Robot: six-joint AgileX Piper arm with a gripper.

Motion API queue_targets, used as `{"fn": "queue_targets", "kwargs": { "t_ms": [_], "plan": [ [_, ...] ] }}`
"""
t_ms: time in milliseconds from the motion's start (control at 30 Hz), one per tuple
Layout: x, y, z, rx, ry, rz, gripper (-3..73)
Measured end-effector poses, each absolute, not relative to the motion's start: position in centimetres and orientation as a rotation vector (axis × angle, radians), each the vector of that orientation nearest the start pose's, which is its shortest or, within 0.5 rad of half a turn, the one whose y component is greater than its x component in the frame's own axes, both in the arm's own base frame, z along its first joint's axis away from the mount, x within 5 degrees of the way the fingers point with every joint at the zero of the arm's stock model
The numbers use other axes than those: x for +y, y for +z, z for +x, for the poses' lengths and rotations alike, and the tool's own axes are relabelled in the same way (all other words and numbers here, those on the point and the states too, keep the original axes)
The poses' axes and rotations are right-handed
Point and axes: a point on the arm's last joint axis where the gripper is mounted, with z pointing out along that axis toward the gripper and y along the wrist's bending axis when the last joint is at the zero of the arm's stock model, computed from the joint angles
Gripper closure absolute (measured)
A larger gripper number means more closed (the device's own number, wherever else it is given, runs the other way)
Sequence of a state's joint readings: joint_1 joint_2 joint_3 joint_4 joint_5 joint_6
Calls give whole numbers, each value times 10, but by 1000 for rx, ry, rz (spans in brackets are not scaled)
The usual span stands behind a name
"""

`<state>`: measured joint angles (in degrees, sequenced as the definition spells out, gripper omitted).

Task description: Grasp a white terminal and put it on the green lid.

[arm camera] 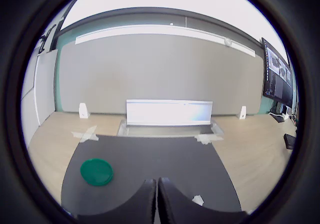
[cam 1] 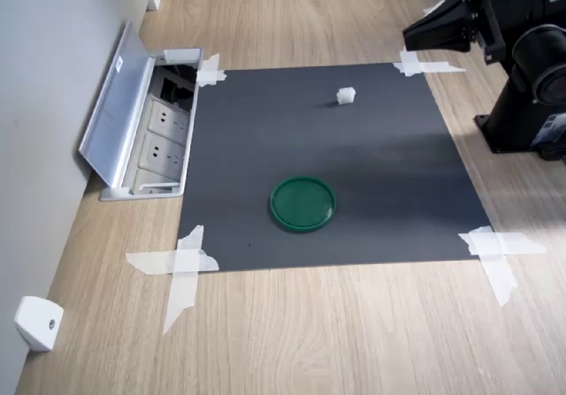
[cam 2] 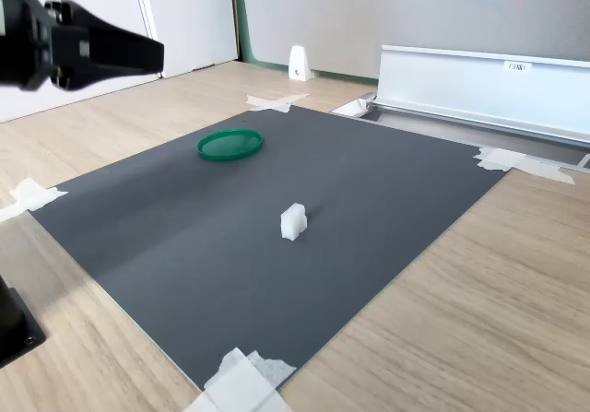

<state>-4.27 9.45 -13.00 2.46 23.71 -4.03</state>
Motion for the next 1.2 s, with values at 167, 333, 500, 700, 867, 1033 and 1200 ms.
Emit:
{"fn": "queue_targets", "kwargs": {
  "t_ms": [167,333,500,700,867,1033,1200],
  "plan": [
    [-4,261,73,2064,-61,17,704],
    [-7,275,90,2298,-75,5,704],
    [-8,282,106,2504,-84,-47,704],
    [-10,279,129,2646,-136,-328,704],
    [-11,274,150,2747,-109,-368,682],
    [-13,271,173,2803,-97,-398,531],
    [-14,267,190,2838,-89,-428,240]
  ]
}}
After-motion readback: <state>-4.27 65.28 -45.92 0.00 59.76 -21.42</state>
